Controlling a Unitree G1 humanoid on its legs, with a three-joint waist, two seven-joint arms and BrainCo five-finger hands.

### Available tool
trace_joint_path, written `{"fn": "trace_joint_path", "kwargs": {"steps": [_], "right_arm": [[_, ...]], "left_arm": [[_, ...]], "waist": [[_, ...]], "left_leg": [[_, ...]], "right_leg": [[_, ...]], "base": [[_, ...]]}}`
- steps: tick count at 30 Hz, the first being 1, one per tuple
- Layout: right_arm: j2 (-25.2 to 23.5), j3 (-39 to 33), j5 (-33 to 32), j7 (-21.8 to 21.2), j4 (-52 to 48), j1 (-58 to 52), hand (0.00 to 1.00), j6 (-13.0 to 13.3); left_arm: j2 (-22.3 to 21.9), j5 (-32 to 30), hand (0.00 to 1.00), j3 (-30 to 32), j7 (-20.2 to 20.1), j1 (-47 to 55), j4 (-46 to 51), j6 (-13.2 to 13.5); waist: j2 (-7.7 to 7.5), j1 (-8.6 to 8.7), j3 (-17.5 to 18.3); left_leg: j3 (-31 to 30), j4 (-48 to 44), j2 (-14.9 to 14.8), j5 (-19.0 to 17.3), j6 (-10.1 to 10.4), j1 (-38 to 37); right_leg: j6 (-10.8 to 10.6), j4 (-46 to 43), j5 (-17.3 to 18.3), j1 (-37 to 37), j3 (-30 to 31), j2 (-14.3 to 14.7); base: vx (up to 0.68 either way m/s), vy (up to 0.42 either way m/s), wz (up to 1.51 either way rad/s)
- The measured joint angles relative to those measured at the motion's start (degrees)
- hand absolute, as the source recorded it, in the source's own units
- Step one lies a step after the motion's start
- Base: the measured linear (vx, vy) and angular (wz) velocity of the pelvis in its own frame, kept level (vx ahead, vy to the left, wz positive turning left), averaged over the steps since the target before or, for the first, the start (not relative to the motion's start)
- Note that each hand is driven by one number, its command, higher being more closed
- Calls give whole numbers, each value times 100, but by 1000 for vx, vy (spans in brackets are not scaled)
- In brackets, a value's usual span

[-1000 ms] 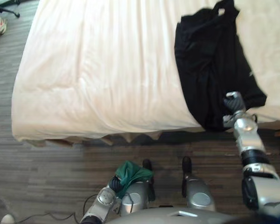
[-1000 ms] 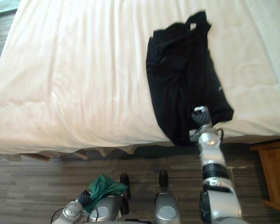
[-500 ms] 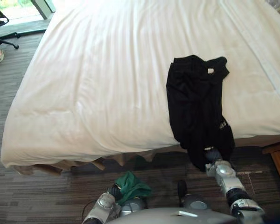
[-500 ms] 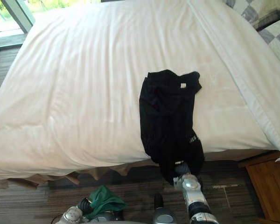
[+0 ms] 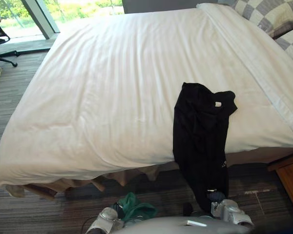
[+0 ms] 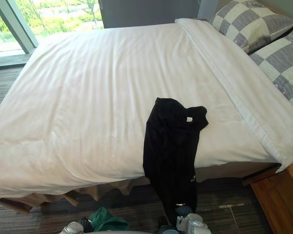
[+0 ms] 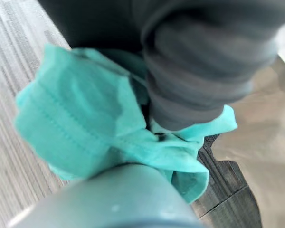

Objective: Tidy the bed and pick cloth on bed and put in laundry

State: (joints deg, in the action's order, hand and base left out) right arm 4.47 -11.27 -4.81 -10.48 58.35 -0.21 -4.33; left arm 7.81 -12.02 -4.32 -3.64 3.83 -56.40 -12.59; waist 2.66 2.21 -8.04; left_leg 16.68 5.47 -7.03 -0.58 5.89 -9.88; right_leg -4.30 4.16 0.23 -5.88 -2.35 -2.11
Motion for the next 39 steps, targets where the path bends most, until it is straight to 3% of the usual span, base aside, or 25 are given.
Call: {"fn": "trace_joint_path", "kwargs": {"steps": [4, 8, 11, 13, 15, 17, 20, 23, 24, 25, 26, 28, 29, 31, 32, 34, 35, 36, 37, 38, 39], "right_arm": [[-5, 133, -128, -77, -1, -27, 100, 157], [-23, 356, -54, -155, -7, -112, 100, 317], [-72, 399, -72, -188, -130, -206, 100, 420], [-111, 418, -156, -166, -263, -264, 100, 492], [-189, 470, -279, -101, -282, -319, 100, 639], [-230, 571, -274, -103, -276, -306, 100, 792], [-150, 782, -282, -136, -370, -30, 100, 1039], [-99, 1018, -314, -165, -644, 50, 100, 1036], [-114, 1070, -346, -165, -700, 46, 100, 1032], [-144, 1149, -365, -162, -789, 33, 100, 1021], [-188, 1164, -402, -154, -861, 20, 100, 977], [-145, 1184, -513, -61, -1074, -3, 100, 889], [-93, 1176, -646, 33, -1229, 3, 100, 842], [-73, 1158, -818, 134, -1462, -2, 100, 816], [-74, 1160, -923, 178, -1632, 1, 100, 815], [-68, 1112, -1082, 200, -1846, 0, 100, 817], [-90, 1056, -1155, 212, -1995, -2, 100, 819], [-143, 984, -1212, 218, -2090, -58, 100, 819], [-207, 930, -1252, 218, -2188, -149, 100, 827], [-178, 824, -1258, 225, -2329, -220, 100, 808], [-167, 700, -1256, 228, -2374, -228, 100, 766]], "left_arm": [[25, 720, 100, -4, 179, -17, -118, -98], [57, 1229, 100, -11, 408, 7, -110, -97], [89, 1653, 100, -22, 547, 56, 2, -96], [109, 1878, 100, -43, 598, 28, 136, -50], [67, 2206, 100, -136, 650, -35, 168, 113], [19, 2477, 100, -118, 782, -16, 249, 408], [-190, 2815, 100, 159, 835, 182, 376, 750], [-315, 3258, 100, 339, 869, 340, 585, 1161], [-333, 3325, 100, 362, 867, 328, 629, 1249], [-348, 3397, 100, 430, 864, 325, 775, 1342], [-364, 3438, 100, 483, 856, 276, 846, 1431], [-506, 3640, 100, 481, 829, 167, 889, 1608], [-628, 3707, 100, 472, 759, 101, 1052, 1721], [-749, 3856, 100, 474, 654, 226, 1273, 1837], [-763, 3957, 100, 469, 610, 384, 1437, 1911], [-760, 4085, 100, 487, 615, 456, 1589, 2028], [-789, 4173, 100, 495, 616, 469, 1727, 2100], [-790, 4235, 100, 511, 615, 473, 1781, 2139], [-759, 4257, 100, 555, 617, 470, 1880, 2187], [-789, 4282, 100, 546, 608, 485, 2024, 2226], [-790, 4308, 100, 536, 614, 495, 2092, 2225]], "waist": [[-24, 2, 16], [-43, 1, 33], [-65, 6, 57], [-116, 41, 69], [-327, 96, 155], [-436, -67, 223], [-221, -192, 140], [-93, -215, 139], [-104, -221, 91], [-142, -216, 28], [-250, -193, -33], [-357, -111, -141], [-356, -108, -224], [-260, -171, -310], [-212, -169, -339], [-223, -190, -331], [-189, -199, -344], [-327, -133, -344], [-416, -47, -296], [-245, -118, -241], [-293, -73, -247]], "left_leg": [[-74, 1, 7, 3, -4, -29], [-540, 4, 93, 51, -66, 26], [-1242, 14, 200, 168, -141, 245], [-1829, 12, 288, 281, -193, 472], [-2526, 17, 465, 445, -180, 760], [-2844, 39, 552, 576, -150, 902], [-3119, 43, 540, 653, -94, 915], [-3322, 42, 538, 826, -67, 1123], [-3252, 43, 543, 884, -109, 1179], [-2838, 47, 565, 862, -429, 1236], [-2171, 44, 498, 662, -933, 1273], [-897, -42, 395, 436, -1219, 1321], [-168, -391, 262, 416, -1240, 1397], [482, -924, 92, 414, -1290, 1471], [512, -1201, 107, 542, -1278, 1548], [453, -1365, 303, 373, -1074, 1675], [601, -1393, 378, 208, -1084, 1711], [939, -1504, 395, -107, -1075, 1704], [1275, -1988, 288, -257, -1208, 1806], [1322, -2386, 160, -369, -1028, 1827], [1145, -2281, 307, -356, -1083, 1796]], "right_leg": [[1, 45, -3, -62, -72, -6], [5, -17, 124, -195, -494, -69], [27, -905, 674, 27, -782, -169], [200, -1536, 983, 286, -495, -230], [120, -1772, 1334, 339, -296, -359], [60, -1786, 1549, 275, -509, -429], [86, -1707, 1574, 117, -803, -406], [89, -1675, 1571, 94, -1197, -378], [97, -1669, 1565, 41, -1376, -413], [100, -1628, 1564, -74, -1696, -454], [100, -1594, 1564, -191, -1993, -524], [81, -1517, 1547, -489, -2602, -698], [81, -1541, 1549, -653, -2916, -794], [27, -1742, 1642, -783, -3069, -867], [-61, -1850, 1801, -876, -3085, -939], [-149, -1739, 1977, -928, -2988, -1049], [-179, -1579, 2036, -980, -2933, -1023], [-134, -1316, 2016, -1079, -2930, -1057], [-144, -1248, 1906, -1110, -2996, -1138], [-365, -1477, 1910, -1156, -3115, -1146], [-352, -1700, 1883, -1141, -3148, -1265]], "base": [[-17, -16, 8], [-17, -25, 53], [-5, -43, 98], [-27, -39, 161], [-16, -84, 193], [-23, -130, 108], [-49, -64, 51], [-66, -50, 61], [-50, -20, 102], [-54, -3, 114], [-38, 1, 137], [6, 20, 182], [33, 62, 167], [38, 64, 95], [48, 87, 80], [62, 140, 69], [94, 137, 88], [97, 94, 107], [172, 73, 106], [199, 89, 99], [207, 94, 85]]}}
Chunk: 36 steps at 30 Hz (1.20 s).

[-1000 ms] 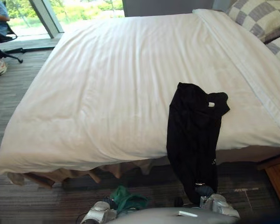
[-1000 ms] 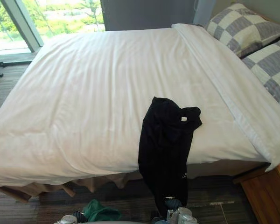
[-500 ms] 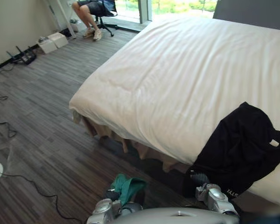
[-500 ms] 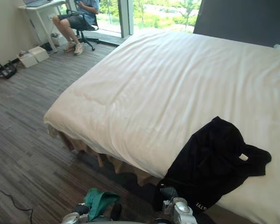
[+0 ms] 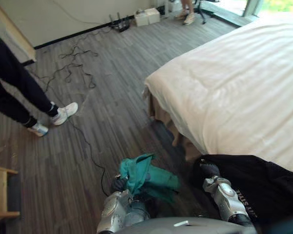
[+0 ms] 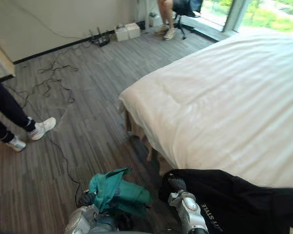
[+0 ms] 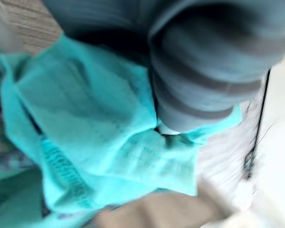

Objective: Tidy the bed and pick cloth on bed and put in laundry

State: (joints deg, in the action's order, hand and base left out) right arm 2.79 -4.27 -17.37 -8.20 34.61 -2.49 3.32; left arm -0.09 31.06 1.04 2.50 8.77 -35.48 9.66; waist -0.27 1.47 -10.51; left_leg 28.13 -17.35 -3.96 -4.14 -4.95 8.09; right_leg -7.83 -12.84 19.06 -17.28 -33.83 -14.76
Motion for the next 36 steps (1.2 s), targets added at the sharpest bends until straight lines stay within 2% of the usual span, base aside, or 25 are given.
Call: {"fn": "trace_joint_path", "kwargs": {"steps": [2, 3, 5, 6, 7, 8, 9, 10, 11, 12, 13, 15, 16, 17, 18, 19, 20, 27, 30, 36], "right_arm": [[-17, -100, 2, 26, -128, -49, 100, -51], [-21, -107, 2, 86, -241, -115, 100, -47], [-29, 30, -39, 177, -464, -181, 100, -45], [-35, 48, -60, 201, -553, -188, 100, -43], [-75, 44, -126, 269, -665, -192, 100, -34], [-60, 37, -229, 344, -691, -220, 100, -20], [-54, 23, -241, 388, -729, -279, 100, -19], [-25, 18, -254, 426, -789, -305, 100, -18], [-27, 9, -254, 459, -849, -307, 100, -16], [-20, -23, -257, 499, -913, -331, 100, -6], [-51, -42, -277, 628, -1016, -428, 100, -1], [-61, -36, -354, 742, -1092, -522, 100, 2], [-79, -20, -447, 761, -1090, -566, 100, 2], [-108, -4, -503, 769, -1095, -583, 100, 17], [-148, -6, -521, 768, -1079, -551, 100, 22], [-189, -35, -576, 768, -1061, -534, 100, 24], [-272, 260, -674, 810, -772, -396, 100, 45], [-301, 293, -675, 810, -783, -417, 100, 45], [-408, 324, -687, 811, -938, -530, 100, 46], [-448, 828, -901, 816, -1355, -912, 100, 39]], "left_arm": [[67, 61, 100, -71, -5, -54, 198, 0], [71, 108, 100, -95, -8, -80, 272, 1], [127, 163, 100, -88, 1, -117, 285, 3], [137, 162, 100, -99, 6, -145, 303, 3], [176, 151, 100, -155, 32, -193, 388, 5], [173, 144, 100, -274, 63, -220, 463, -18], [148, 145, 100, -348, 69, -193, 536, -18], [145, 148, 100, -525, 69, -192, 605, -24], [156, 143, 100, -618, 77, -240, 605, -37], [181, 133, 100, -759, 135, -317, 605, -39], [241, -43, 100, -985, 240, -462, 604, -64], [331, -178, 100, -1188, 292, -627, 602, -135], [321, -246, 100, -1222, 295, -681, 570, -191], [348, -248, 100, -1206, 339, -713, 512, -204], [422, -242, 100, -1196, 419, -748, 423, -209], [429, -227, 100, -1197, 476, -763, 307, -261], [555, -79, 100, -1226, 532, -618, 258, -279], [507, -71, 100, -1234, 537, -552, 355, -280], [485, -15, 100, -1252, 547, -289, 871, -284], [469, 211, 100, -1449, 669, 237, 1952, -317]], "waist": [[-24, 31, -4], [0, 58, -8], [41, 67, -26], [52, 66, -30], [10, 59, -41], [28, 132, -13], [29, 95, -12], [138, 60, -5], [202, 109, -2], [224, 188, -5], [209, 220, -8], [155, 244, -31], [118, 244, -51], [-88, 212, -7], [-237, 236, -9], [-182, 242, -39], [-333, 218, 84], [-344, 222, 94], [-352, 224, 108], [-349, 216, 163]], "left_leg": [[-314, 452, 186, 194, -12, -203], [-515, 799, 188, 357, 20, -411], [-681, 1462, 188, 687, 91, -815], [-722, 1637, 205, 790, 118, -913], [-762, 1849, 309, 911, 174, -1011], [-876, 2022, 345, 1012, 224, -1098], [-801, 2127, 314, 1002, 231, -1138], [-799, 2263, 294, 1101, 287, -1187], [-906, 2322, 281, 1140, 294, -1185], [-1046, 2322, 257, 1146, 299, -1162], [-1264, 2322, 251, 1166, 295, -1131], [-1566, 2322, 158, 1242, 311, -1103], [-1687, 2324, 142, 1288, 342, -1042], [-1757, 2326, 218, 1352, 381, -947], [-1797, 2333, 292, 1392, 409, -917], [-1811, 2333, 262, 1418, 420, -928], [-1306, 2342, 225, 1059, 527, -1217], [-1318, 2342, 237, 1057, 527, -1212], [-1335, 2342, 251, 1047, 522, -1174], [-1449, 2339, 306, 996, 482, -1102]], "right_leg": [[72, -467, -283, 33, 2, -43], [114, -721, -276, 81, 30, -10], [129, -155, -61, 80, 171, 246], [183, 69, -105, 87, 175, 304], [328, 364, -507, 258, 199, 332], [343, 147, -575, 302, 159, 260], [348, 72, -581, 365, 167, 260], [348, -56, -579, 370, 214, 288], [363, -219, -570, 418, 289, 336], [370, -443, -571, 506, 528, 363], [510, -873, -577, 692, 1081, 446], [625, -1346, -545, 969, 1656, 569], [704, -1141, -262, 1010, 1942, 679], [704, -467, -265, 994, 2088, 712], [572, -320, -243, 956, 2085, 666], [594, -313, -263, 906, 2033, 670], [375, -257, -533, 687, 2372, 674], [375, -177, -533, 681, 2372, 675], [375, -58, -533, 663, 2372, 678], [376, 130, -533, 594, 2363, 675]], "base": [[190, 89, 91], [172, 29, 77], [84, -98, 44], [17, -120, 37], [-20, -110, 54], [-21, -111, 37], [-19, -112, 16], [-27, -69, -4], [-55, -74, 21], [-43, -51, 66], [-14, -33, 73], [56, -52, 75], [43, -149, 64], [-13, -161, 59], [-15, -143, 47], [-9, -62, 29], [3, -13, 8], [0, 0, 0], [-3, -10, 1], [6, -17, 9]]}}
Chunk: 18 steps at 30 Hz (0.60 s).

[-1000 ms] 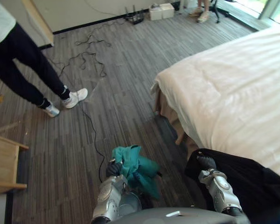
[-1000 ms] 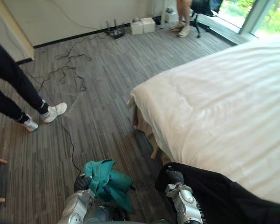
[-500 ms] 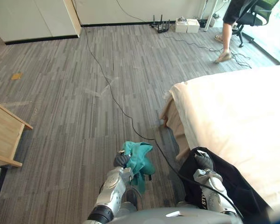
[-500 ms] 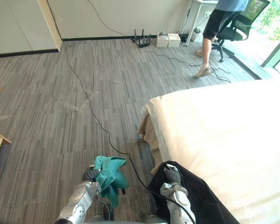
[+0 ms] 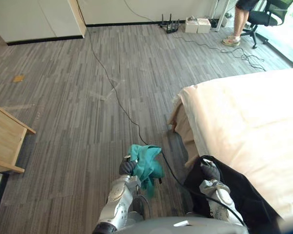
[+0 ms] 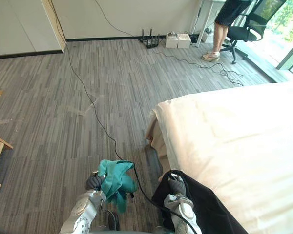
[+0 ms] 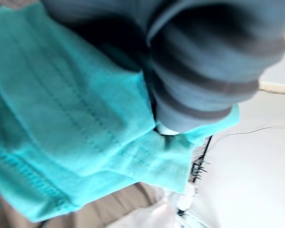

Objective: Tidy the bed and pick cloth on bed and put in laundry

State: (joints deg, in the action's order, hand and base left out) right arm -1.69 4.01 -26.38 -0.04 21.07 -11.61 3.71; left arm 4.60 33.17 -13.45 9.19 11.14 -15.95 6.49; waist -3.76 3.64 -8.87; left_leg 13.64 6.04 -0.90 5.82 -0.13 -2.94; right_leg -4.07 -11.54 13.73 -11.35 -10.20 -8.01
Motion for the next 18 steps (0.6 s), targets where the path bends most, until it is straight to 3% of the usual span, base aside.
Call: {"fn": "trace_joint_path", "kwargs": {"steps": [4, 6, 7, 9, 12, 16, 18], "right_arm": [[23, 106, -2, -35, -3, 23, 100, -26], [73, 104, -2, -63, -92, 45, 100, -46], [152, 97, -2, -86, -137, 46, 100, -44], [309, 95, -2, -105, -213, 42, 100, -26], [432, 44, -2, -106, -289, 91, 100, 33], [451, 79, 2, -97, -521, 6, 100, -42], [500, 75, 2, -103, -674, -81, 100, -41]], "left_arm": [[-3, 11, 100, 5, 8, 120, 137, -1], [-8, 137, 100, 39, 11, 94, 137, 1], [-9, 211, 100, 63, 6, 110, 137, 1], [-57, 214, 100, 71, -15, 152, 137, 7], [-178, 207, 100, 69, -130, 86, 135, 17], [-303, 215, 100, 36, -178, 144, 135, 41], [-383, 219, 100, -1, -179, 158, 137, 42]], "waist": [[-7, -59, 47], [47, -115, -12], [124, -126, -75], [294, -174, -177], [503, -158, -205], [495, -202, -261], [599, -252, -202]], "left_leg": [[97, -402, -43, -129, 5, 260], [156, -2179, -352, -706, -10, 1139], [186, -3379, -609, -800, -84, 1587], [190, -4178, -876, -798, -82, 1754], [137, -4000, -824, -793, -50, 1700], [113, -3006, -670, -710, 706, 1359], [50, -2142, -571, -559, 651, 1144]], "right_leg": [[5, 72, 3, 82, 74, -13], [42, 138, -26, 55, 62, 55], [42, 199, -26, -78, 50, 126], [68, 264, 0, -352, 69, 230], [201, 359, 119, -388, 64, 237], [359, 426, 31, -359, 115, 251], [349, 478, 6, -363, 121, 308]], "base": [[19, -17, -5], [43, -57, -3], [-19, -71, -8], [-60, -55, -22], [-34, -40, 1], [-51, -21, 1], [-8, 29, -3]]}}
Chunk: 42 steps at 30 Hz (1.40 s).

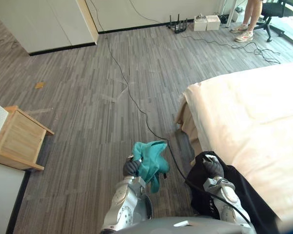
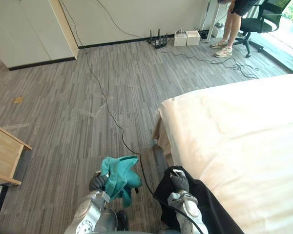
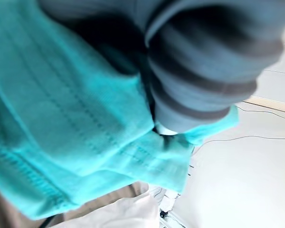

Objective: Tidy the bed and pick cloth on bed and put in laundry

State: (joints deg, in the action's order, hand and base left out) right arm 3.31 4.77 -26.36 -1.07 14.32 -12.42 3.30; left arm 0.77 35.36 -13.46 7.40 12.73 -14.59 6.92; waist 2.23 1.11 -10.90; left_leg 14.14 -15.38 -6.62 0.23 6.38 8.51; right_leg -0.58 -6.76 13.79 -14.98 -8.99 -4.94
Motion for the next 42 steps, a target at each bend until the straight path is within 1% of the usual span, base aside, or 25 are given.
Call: {"fn": "trace_joint_path", "kwargs": {"steps": [1, 4, 8, 9, 11, 12, 14, 15, 18, 19, 21, 23, 24, 25, 27, 29, 32, 33, 34, 35, 36, 37, 38, 40, 42], "right_arm": [[-14, 8, -1, -8, 15, -57, 100, 3], [-53, 129, -6, -49, 16, -102, 100, 4], [-49, 126, -42, -44, 59, -93, 100, 4], [-35, 114, -44, -32, 77, -30, 100, 5], [-90, 132, -43, -15, 82, -10, 100, 10], [-174, 117, -42, 26, 131, 17, 100, 13], [-295, 140, -40, 90, 273, 45, 100, 10], [-317, 169, -39, 123, 282, 13, 100, 10], [-309, 167, -32, 154, 273, -71, 100, 12], [-309, 125, -33, 152, 242, -131, 100, 12], [-308, 73, -33, 146, 236, -193, 100, 10], [-316, 65, -33, 134, 223, -224, 100, 9], [-326, 78, -32, 133, 158, -282, 100, 8], [-235, 74, -28, 140, 142, -274, 100, -8], [-173, -16, -26, 158, 18, -158, 100, -9], [-188, -6, -24, 156, -137, -135, 100, -9], [-180, 14, -24, 107, -209, 16, 100, -73], [-176, 30, -17, 20, -185, 73, 100, -125], [-135, 25, 19, -84, -161, 80, 100, -175], [-98, 58, 27, -122, -140, 70, 100, -181], [30, 50, 34, -150, -122, 69, 100, -180], [173, -6, 69, -201, -66, 73, 100, -178], [223, -8, 71, -261, 20, 75, 100, -167], [195, 17, 74, -395, 153, 72, 100, -165], [168, 45, 83, -555, 122, 70, 100, -165]], "left_arm": [[-4, -1, 100, 8, 1, 6, 0, 0], [-1, -3, 100, 26, 1, -3, 30, 3], [-6, -23, 100, 9, -4, -8, 37, -2], [-71, -65, 100, -3, -9, -74, 36, 1], [-36, -128, 100, -70, -43, -114, 119, 2], [67, -208, 100, -145, -35, -117, 227, 3], [132, -290, 100, -245, 8, -171, 247, 2], [132, -295, 100, -284, 12, -180, 247, 2], [155, -307, 100, -452, 16, -368, 210, -7], [158, -331, 100, -490, 12, -430, 177, -29], [202, -341, 100, -523, 1, -520, 5, -51], [314, -339, 100, -555, -1, -520, -157, -69], [392, -337, 100, -559, -4, -492, -176, -124], [340, -322, 100, -556, 3, -511, -291, -203], [282, -282, 100, -644, -5, -541, -286, -220], [202, -281, 100, -651, -4, -546, -287, -222], [173, -276, 100, -674, 17, -539, -303, -220], [186, -264, 100, -660, 47, -547, -321, -190], [161, -240, 100, -616, 48, -554, -416, -128], [153, -227, 100, -559, 48, -553, -520, -101], [3, -229, 100, -507, 52, -562, -632, -101], [-142, -229, 100, -494, 49, -499, -665, -94], [-182, -228, 100, -493, 46, -428, -667, -84], [-175, -226, 100, -423, 54, -321, -646, 5], [-153, -223, 100, -346, 176, -267, -550, 42]], "waist": [[3, -45, 17], [-135, -97, -11], [-504, -206, 153], [-482, -209, 205], [-479, -207, 262], [-554, -178, 266], [-491, -102, 250], [-435, -43, 262], [-266, 117, 190], [-194, 176, 146], [-118, 193, 100], [-184, 228, 89], [-313, 235, 75], [-114, 192, 39], [113, 194, 52], [90, 201, 56], [45, 176, 106], [73, 161, 96], [171, 156, 65], [242, 136, 33], [313, 167, -26], [293, 144, -86], [305, 88, -107], [303, 14, -116], [299, -169, -118]], "left_leg": [[17, 232, 21, -52, -243, -110], [112, 140, 118, -177, -578, -13], [294, -176, 458, -668, -790, 98], [264, -192, 466, -775, -856, 83], [206, -78, 526, -788, -916, -113], [105, 78, 662, -825, -971, -333], [-89, 285, 746, -932, -1006, -794], [-208, 418, 747, -943, -1000, -976], [-699, 731, 621, -987, -924, -1429], [-885, 744, 499, -1071, -832, -1529], [-1096, 752, 326, -1230, -666, -1703], [-1208, 753, 222, -1416, -424, -1889], [-1238, 727, 186, -1623, -196, -2084], [-1186, 700, -63, -1719, -84, -2175], [-977, 657, -320, -1438, -67, -2213], [-948, 534, -450, -1133, 63, -2262], [-1009, -563, -638, -762, 187, -1925], [-1113, -1529, -775, -404, 282, -1484], [-1253, -2477, -981, 257, 223, -991], [-1375, -3175, -1097, 573, 211, -669], [-1459, -4060, -1092, 378, 226, -244], [-1388, -4824, -925, 4, 93, 117], [-1277, -4997, -744, -273, -19, 289], [-1102, -4585, -337, -752, -9, 556], [-676, -3154, 33, -1026, 65, 709]], "right_leg": [[-6, 40, 4, -35, -3, 24], [-60, 64, 61, 12, -4, -70], [-52, -319, 445, 163, 26, -442], [-142, -1210, 419, 568, 70, -540], [-877, -3022, -10, 1423, 222, -739], [-1002, -4017, -323, 1857, 198, -954], [-669, -4987, -149, 2232, 39, -1120], [-561, -5031, -78, 2369, -20, -1095], [-384, -4232, 175, 2899, -107, -762], [-388, -3506, 146, 3058, -110, -624], [-425, -2166, -223, 3241, -98, -556], [-460, -828, -997, 3224, 30, -577], [-444, -373, -1741, 3159, 80, -657], [-242, -548, -2025, 3155, -41, -413], [-56, -883, -1628, 3208, -123, -195], [61, -1290, -1263, 3258, -149, -109], [257, -1624, -789, 3207, -181, 104], [329, -1490, -709, 3055, -171, 236], [425, -1200, -548, 2736, -169, 467], [527, -965, -420, 2469, -50, 658], [573, -767, -395, 2150, 28, 745], [712, -666, -326, 1844, 106, 742], [821, -594, -252, 1630, 188, 742], [848, -428, -155, 1307, 287, 701], [796, -259, -121, 1091, 325, 605]], "base": [[37, 53, 0], [62, 51, 4], [168, 106, 4], [286, 95, 17], [361, 142, 24], [344, 133, 25], [307, 77, 44], [420, 31, 63], [350, -75, 84], [384, -209, 84], [356, -246, 64], [377, -316, 45], [451, -395, 19], [427, -379, 11], [388, -324, 3], [420, -372, -2], [304, -300, -26], [284, -215, -34], [293, -186, -29], [309, -125, -5], [305, -82, -6], [303, -51, -20], [294, -1, -48], [247, 33, -55], [309, 102, -74]]}}
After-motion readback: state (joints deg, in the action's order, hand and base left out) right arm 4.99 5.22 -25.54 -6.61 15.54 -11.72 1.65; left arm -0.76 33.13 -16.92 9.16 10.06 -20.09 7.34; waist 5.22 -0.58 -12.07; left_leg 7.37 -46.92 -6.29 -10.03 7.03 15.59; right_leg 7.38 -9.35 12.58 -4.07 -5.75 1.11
